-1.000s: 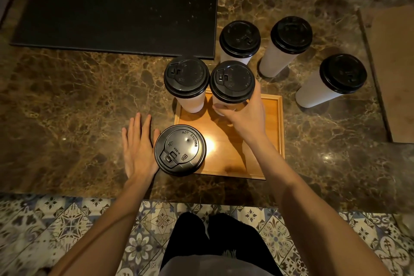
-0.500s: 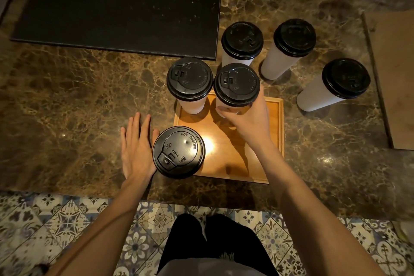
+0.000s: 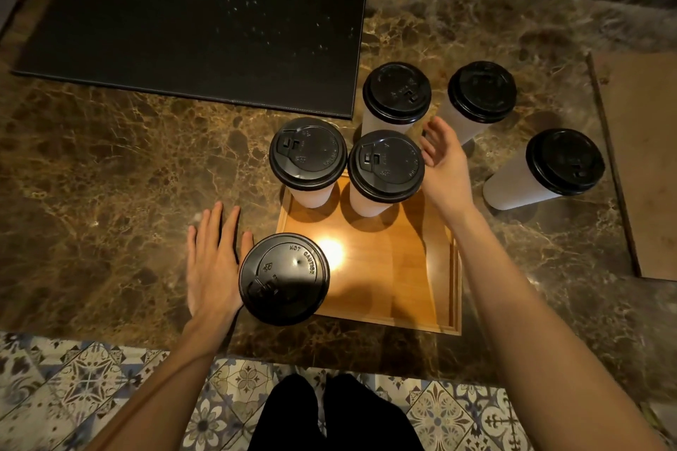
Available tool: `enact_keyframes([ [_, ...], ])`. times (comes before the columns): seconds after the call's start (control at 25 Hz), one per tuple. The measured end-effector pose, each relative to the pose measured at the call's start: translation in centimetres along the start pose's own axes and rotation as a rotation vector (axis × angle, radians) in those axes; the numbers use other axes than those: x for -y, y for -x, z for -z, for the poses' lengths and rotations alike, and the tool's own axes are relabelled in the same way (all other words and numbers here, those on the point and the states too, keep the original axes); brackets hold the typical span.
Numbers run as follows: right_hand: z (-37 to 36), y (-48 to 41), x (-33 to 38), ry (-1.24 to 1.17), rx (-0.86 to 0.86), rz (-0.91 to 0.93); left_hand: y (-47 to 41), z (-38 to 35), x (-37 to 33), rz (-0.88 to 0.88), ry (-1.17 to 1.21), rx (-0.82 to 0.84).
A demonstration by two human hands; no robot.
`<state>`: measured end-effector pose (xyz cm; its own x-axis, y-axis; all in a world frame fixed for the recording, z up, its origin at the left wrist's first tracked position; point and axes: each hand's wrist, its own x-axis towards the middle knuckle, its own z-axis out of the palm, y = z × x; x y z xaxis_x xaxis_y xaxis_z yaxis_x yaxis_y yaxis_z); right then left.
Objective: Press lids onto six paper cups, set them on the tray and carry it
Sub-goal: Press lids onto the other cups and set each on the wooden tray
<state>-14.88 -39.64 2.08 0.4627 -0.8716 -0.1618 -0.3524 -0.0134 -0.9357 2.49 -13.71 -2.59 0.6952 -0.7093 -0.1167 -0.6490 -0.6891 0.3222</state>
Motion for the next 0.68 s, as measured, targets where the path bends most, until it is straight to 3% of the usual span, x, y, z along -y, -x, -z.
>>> enact_keyframes([
  [0.08, -1.3, -1.7, 0.6, -0.025, 0.046, 0.023, 0.0, -0.1, 0.1, 0.006, 0.025, -0.025],
  [0.68, -2.2, -5.3, 3.0, 0.076, -0.065, 0.167, -0.3, -0.7, 0.5, -0.02, 0.031, -0.077],
])
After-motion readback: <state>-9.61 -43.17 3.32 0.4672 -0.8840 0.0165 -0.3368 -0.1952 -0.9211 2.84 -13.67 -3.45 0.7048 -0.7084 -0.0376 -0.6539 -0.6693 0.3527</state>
